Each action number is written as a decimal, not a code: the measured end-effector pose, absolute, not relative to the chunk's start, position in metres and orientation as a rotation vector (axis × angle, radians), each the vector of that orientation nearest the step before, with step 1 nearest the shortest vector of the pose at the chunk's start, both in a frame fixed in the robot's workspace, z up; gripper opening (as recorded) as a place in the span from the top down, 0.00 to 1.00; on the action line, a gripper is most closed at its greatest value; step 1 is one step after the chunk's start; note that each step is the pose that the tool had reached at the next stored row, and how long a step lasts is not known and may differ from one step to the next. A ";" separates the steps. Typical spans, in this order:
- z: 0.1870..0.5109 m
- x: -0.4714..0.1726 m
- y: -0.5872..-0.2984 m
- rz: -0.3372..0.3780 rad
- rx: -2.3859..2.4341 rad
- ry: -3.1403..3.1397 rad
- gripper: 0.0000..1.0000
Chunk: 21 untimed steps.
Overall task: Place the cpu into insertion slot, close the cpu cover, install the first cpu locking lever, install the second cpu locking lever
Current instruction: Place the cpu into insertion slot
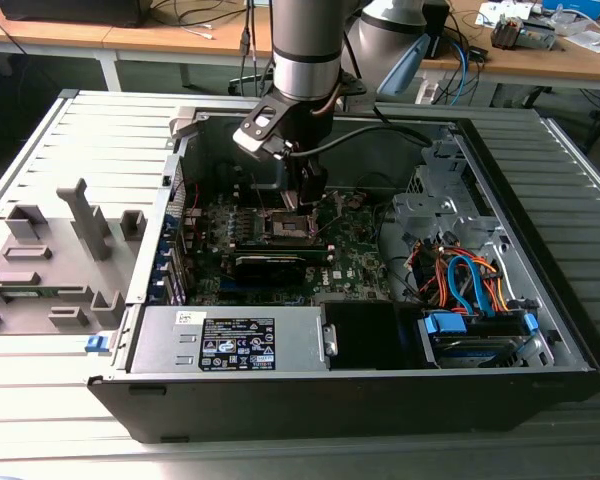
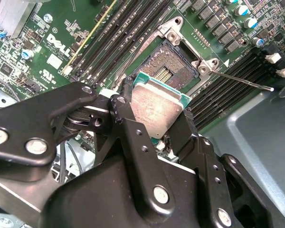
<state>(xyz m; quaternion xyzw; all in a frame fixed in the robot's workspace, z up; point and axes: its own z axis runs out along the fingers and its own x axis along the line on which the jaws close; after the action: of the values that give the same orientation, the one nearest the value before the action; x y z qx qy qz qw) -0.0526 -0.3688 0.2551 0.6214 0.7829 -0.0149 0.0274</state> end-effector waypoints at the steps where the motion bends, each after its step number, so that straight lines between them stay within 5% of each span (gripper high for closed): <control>1: 0.255 -0.053 -0.369 -0.047 1.920 2.416 0.45; 21: 0.255 -0.053 -0.369 -0.059 1.942 2.391 0.45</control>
<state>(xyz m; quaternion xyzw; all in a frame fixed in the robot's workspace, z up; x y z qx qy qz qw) -0.0526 -0.3688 0.2551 0.6301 0.7757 -0.0192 0.0305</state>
